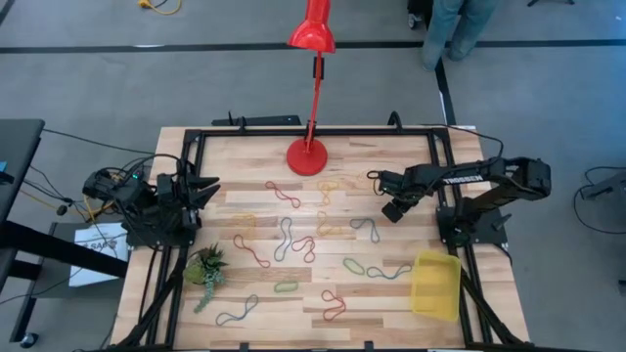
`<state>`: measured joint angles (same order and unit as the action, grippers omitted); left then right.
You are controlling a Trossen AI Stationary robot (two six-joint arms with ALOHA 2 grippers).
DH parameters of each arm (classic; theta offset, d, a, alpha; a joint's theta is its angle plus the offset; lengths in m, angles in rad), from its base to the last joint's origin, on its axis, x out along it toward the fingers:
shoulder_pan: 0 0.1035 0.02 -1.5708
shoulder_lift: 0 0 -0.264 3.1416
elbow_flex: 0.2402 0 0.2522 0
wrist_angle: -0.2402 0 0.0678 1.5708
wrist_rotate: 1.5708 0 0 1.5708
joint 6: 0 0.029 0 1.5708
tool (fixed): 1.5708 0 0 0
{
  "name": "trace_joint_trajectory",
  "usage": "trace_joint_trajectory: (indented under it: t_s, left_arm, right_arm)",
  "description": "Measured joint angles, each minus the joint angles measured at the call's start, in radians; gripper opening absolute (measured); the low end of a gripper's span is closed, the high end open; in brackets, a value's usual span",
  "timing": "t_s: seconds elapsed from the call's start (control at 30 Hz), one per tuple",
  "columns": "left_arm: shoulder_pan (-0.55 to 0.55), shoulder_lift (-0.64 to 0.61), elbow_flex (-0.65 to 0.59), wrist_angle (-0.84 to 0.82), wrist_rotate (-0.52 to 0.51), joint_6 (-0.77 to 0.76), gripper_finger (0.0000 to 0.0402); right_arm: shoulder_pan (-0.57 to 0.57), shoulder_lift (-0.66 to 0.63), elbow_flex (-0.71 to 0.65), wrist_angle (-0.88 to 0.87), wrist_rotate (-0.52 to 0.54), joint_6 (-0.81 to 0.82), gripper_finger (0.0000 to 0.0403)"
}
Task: Pick and place rubber bands into bin
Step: Put the blue rubber band into the container
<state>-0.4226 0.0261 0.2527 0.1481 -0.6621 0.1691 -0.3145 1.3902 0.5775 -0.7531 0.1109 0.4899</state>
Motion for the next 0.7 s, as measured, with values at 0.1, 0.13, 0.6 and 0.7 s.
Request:
trace_joint_trajectory:
  t_s: [0.1, 0.13, 0.6, 0.7]
  left_arm:
    - [0.0, 0.0, 0.0, 0.0, 0.0, 0.0, 0.0082]
    - [0.0, 0.0, 0.0, 0.0, 0.0, 0.0, 0.0082]
    - [0.0, 0.0, 0.0, 0.001, 0.0, 0.0, 0.0082]
    - [0.0, 0.0, 0.0, 0.003, 0.0, 0.0, 0.0082]
  right_arm:
    - [0.0, 0.0, -0.009, 0.018, 0.009, 0.0, 0.0081]
    - [0.0, -0.001, -0.009, 0.022, 0.019, -0.001, 0.0081]
    - [0.129, 0.008, 0.022, 0.001, 0.09, 0.243, 0.0008]
    - [0.223, 0.006, 0.097, -0.056, 0.053, 0.308, 0.0003]
